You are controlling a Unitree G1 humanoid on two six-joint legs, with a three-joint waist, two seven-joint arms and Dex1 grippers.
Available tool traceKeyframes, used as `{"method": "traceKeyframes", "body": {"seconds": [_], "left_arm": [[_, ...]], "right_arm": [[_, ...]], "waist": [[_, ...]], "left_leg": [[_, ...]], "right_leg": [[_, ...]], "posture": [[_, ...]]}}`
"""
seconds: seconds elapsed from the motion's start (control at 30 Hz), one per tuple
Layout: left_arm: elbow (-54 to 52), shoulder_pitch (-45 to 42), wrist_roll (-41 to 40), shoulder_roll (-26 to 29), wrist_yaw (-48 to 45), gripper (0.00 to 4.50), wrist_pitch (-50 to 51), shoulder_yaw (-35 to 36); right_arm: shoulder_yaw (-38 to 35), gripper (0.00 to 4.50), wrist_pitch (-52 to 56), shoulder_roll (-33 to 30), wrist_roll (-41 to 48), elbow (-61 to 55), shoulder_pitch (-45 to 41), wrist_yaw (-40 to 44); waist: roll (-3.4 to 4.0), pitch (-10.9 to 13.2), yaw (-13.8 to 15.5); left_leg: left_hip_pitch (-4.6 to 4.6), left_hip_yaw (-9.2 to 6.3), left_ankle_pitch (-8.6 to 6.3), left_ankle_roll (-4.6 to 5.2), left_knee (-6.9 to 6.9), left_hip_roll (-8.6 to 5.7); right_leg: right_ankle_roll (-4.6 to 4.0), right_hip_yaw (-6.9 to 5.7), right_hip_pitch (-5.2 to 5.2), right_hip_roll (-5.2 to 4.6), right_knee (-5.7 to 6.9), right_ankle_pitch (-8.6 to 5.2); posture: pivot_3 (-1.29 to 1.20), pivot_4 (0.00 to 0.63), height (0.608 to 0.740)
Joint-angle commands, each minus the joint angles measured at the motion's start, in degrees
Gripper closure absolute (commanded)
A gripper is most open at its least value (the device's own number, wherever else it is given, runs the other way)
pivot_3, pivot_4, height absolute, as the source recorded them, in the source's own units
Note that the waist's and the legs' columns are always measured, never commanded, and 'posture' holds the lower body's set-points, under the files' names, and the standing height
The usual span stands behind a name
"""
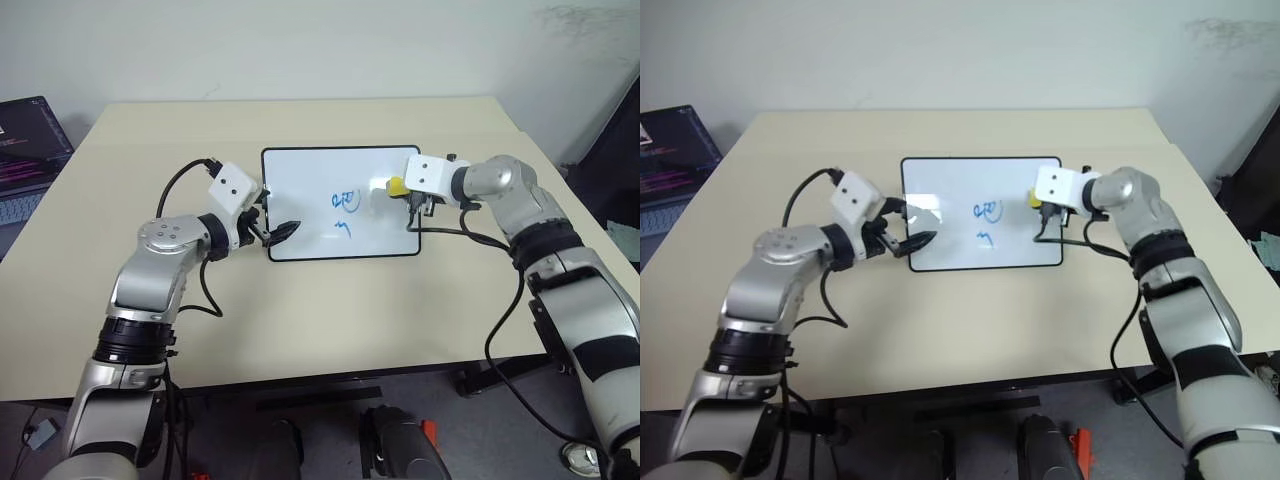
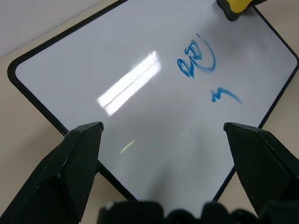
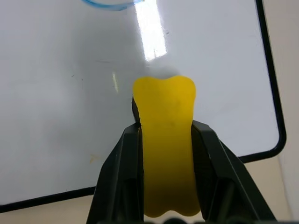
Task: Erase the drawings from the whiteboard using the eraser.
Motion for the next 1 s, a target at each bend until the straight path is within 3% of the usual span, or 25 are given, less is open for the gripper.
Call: {"method": "traceKeyframes", "body": {"seconds": [0.03,0.2,1.0], "left_arm": [[-1.36,-0.2,-0.82,2.32,-2.79,0.0,-1.18,1.33],[-1.99,0.2,-1.32,4.02,-5.1,0.0,-1.07,1.75],[-5.84,0.53,-1.78,5.79,-8.45,0.0,1.76,0.94]], "right_arm": [[0.46,3.49,2.53,-1.69,-0.21,-6.37,3.06,2.16],[0.07,3.49,4.77,-2.74,-0.25,-10.58,3.6,3.28],[0.27,3.49,7.02,-3.58,-0.3,-14.14,4.79,2.9]], "waist": [[0.0,0.0,0.11],[0.0,0.01,0.39],[0.0,0.03,0.99]], "left_leg": [[0.0,0.0,-0.01,-0.01,-0.02,0.0],[0.0,0.03,0.0,-0.01,0.05,-0.02],[-0.05,0.06,-0.01,-0.02,0.07,-0.02]], "right_leg": [[0.0,0.0,-0.01,0.0,0.0,-0.02],[-0.34,0.04,-0.01,-0.01,0.0,-0.22],[-0.36,0.04,-0.07,-0.01,0.01,-0.23]], "posture": [[0.0,0.15,0.74],[0.0,0.15,0.74],[0.0,0.15,0.74]]}}
